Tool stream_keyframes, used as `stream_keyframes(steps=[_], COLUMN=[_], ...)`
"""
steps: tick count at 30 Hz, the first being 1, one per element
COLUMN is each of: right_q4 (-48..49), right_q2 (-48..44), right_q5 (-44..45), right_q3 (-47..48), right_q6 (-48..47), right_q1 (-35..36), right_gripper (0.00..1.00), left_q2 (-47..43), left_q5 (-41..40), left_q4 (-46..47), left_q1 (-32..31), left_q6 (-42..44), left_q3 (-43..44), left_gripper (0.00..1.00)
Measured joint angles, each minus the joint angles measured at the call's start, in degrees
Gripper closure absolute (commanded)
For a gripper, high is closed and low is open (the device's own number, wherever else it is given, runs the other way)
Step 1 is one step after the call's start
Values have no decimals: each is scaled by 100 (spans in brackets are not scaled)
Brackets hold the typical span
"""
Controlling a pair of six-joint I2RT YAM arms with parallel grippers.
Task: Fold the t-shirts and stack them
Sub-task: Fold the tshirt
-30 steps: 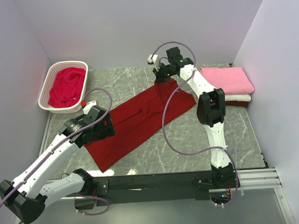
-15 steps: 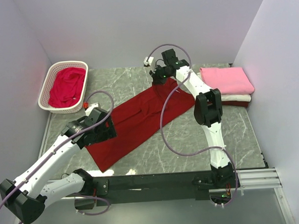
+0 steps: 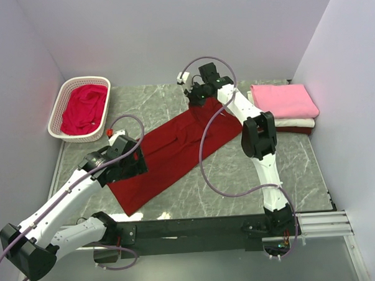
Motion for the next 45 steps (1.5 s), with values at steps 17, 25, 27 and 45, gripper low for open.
stream_keyframes(steps=[17,25,27,45], right_q4=[553,149,105,-136], right_q2=[-695,-2201,-2277,-1257], right_q5=[372,-754,-925,-789], right_q3=[-1189,-2844,-3117,-3069], right_q6=[1427,2022,2212,3145], right_q1=[-201,-1272,-1257,-892], right_gripper=[50,49,49,57], left_q2=[-420,-407,-376,-592], left_q5=[81,308,367,717], left_q4=[407,905,984,1235], left_q1=[0,0,0,0], left_q6=[291,590,647,706], left_q3=[-20,-63,-107,-468], left_gripper=[18,18,18,18])
